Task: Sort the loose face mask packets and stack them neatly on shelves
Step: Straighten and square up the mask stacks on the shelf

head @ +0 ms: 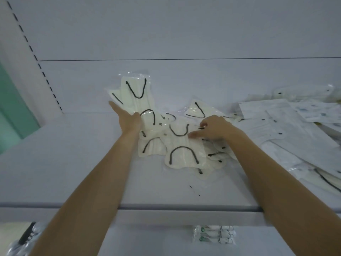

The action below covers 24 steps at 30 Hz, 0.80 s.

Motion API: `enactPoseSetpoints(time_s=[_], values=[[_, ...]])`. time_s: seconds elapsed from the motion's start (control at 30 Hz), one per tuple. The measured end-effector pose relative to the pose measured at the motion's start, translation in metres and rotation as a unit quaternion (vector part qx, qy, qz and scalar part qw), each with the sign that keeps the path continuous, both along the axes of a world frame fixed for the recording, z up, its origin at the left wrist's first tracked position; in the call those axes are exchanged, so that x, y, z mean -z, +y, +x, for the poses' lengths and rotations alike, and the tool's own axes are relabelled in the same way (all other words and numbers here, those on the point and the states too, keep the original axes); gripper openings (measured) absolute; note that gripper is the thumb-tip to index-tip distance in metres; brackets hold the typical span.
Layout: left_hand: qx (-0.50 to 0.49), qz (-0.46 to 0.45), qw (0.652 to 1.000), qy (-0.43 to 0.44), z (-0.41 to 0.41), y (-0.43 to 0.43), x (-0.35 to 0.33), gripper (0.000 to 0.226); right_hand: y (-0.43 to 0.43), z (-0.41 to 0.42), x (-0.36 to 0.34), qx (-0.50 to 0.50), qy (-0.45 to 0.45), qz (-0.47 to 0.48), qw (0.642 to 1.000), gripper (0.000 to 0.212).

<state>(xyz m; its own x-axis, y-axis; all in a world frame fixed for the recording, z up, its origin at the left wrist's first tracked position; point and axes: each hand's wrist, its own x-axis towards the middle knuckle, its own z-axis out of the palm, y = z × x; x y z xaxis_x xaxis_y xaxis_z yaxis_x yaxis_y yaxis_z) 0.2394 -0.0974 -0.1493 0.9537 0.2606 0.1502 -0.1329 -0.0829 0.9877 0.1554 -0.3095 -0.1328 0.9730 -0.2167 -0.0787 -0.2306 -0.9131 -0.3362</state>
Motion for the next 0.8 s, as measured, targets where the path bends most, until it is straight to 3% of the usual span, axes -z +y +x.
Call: enactPoseSetpoints(time_s=[0.1, 0.17, 0.23, 0.33, 0.43, 0.5, 0.6, 0.7, 0.8], values=[[-0.012, 0.062, 0.997, -0.051, -0.003, 0.000, -0.001, 0.086, 0.001, 0.001, 0.001, 0.006, -0.045, 0.030, 0.999, 0.045], [-0.006, 0.079, 0.996, -0.042, -0.004, -0.001, -0.001, 0.072, 0.005, 0.002, 0.002, -0.004, -0.079, 0.055, 0.995, 0.034], [-0.028, 0.083, 0.996, -0.020, -0.002, 0.000, -0.002, 0.054, 0.007, 0.003, 0.001, -0.001, -0.167, 0.087, 0.982, 0.022], [-0.030, 0.066, 0.997, -0.034, -0.002, 0.002, -0.004, 0.046, 0.004, 0.002, -0.011, 0.063, -0.311, 0.253, 0.914, 0.005], [0.086, 0.030, 0.994, -0.055, -0.011, -0.007, -0.015, 0.030, 0.002, 0.000, -0.021, 0.097, -0.310, 0.506, 0.799, 0.013], [0.199, 0.004, 0.979, -0.039, -0.018, -0.017, -0.021, 0.018, 0.005, 0.000, -0.019, 0.088, -0.285, 0.566, 0.769, 0.014], [0.337, 0.056, 0.940, 0.004, -0.024, -0.027, -0.016, 0.033, 0.010, 0.005, -0.010, 0.091, -0.267, 0.522, 0.805, 0.013], [0.313, 0.117, 0.942, -0.022, -0.021, -0.025, -0.007, 0.047, 0.005, 0.008, -0.011, 0.091, -0.258, 0.431, 0.860, 0.021], [0.225, 0.087, 0.970, -0.038, -0.014, -0.019, -0.008, 0.047, -0.020, 0.000, -0.016, 0.019, -0.085, 0.125, 0.988, 0.052]])
